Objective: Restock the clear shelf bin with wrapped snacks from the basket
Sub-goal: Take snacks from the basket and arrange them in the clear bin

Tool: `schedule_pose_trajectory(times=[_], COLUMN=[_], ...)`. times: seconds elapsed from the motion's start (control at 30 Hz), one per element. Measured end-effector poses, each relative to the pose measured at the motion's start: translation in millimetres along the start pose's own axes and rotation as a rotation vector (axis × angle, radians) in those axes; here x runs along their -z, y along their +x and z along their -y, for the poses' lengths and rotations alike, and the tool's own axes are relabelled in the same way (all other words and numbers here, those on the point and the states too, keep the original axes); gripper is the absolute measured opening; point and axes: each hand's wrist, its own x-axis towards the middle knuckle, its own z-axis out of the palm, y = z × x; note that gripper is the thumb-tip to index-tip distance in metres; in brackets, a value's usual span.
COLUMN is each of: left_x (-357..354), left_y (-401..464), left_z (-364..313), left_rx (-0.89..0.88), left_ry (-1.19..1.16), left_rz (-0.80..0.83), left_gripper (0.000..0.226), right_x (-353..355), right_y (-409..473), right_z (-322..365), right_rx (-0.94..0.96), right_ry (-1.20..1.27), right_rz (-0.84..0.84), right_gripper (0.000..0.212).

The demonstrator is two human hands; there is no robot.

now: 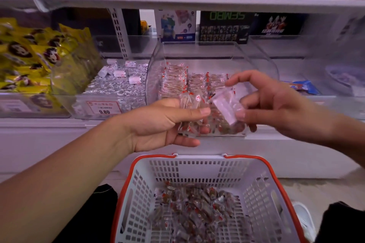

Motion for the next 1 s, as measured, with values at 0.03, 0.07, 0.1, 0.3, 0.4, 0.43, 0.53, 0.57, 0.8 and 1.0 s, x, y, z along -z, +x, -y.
schedule_pose_trajectory(times=[0.03, 0.07, 0.1, 0.3, 0.4, 0.43, 0.53, 0.57, 0.8, 1.0], left_x=[0, -1, -2, -14, -22, -24, -24, -24, -14, -14], left_y=[-2, -2, -2, 5, 8, 9, 8, 7, 1, -5], left_z=[0, 1, 3, 13, 16, 17, 15, 14, 10, -1], left_rx=[0.007, 0.014, 0.022, -0.015, -0.051, -0.055, -0.063, -0.069, -0.058, -0.056], left_ry=[-0.029, -0.051, -0.065, -0.141, -0.163, -0.163, -0.145, -0.126, 0.124, 0.375], left_rz=[0.035, 0.059, 0.062, 0.017, 0.028, 0.022, -0.021, -0.021, -0.006, 0.035], left_gripper=[0.030, 0.029, 0.031, 0.032, 0.037, 0.040, 0.038, 0.036, 0.027, 0.028], right_x=[-4, -8, -11, -30, -45, -47, -47, -46, -23, -26], right_y=[-2, -3, -3, 1, 3, 4, 3, 3, 6, 29], right_z=[1, 2, 2, 3, 1, 1, 3, 4, 11, 25], right_rx=[-0.011, -0.017, -0.019, 0.104, 0.143, 0.151, 0.188, 0.195, 0.146, 0.080], right_ry=[-0.043, -0.094, -0.152, -0.589, -0.570, -0.560, -0.525, -0.496, -0.374, -0.529], right_rz=[0.032, 0.050, 0.050, -0.291, -0.305, -0.290, -0.219, -0.182, -0.180, 0.100], right_gripper=[0.048, 0.048, 0.049, 0.041, 0.031, 0.034, 0.049, 0.052, 0.064, 0.068])
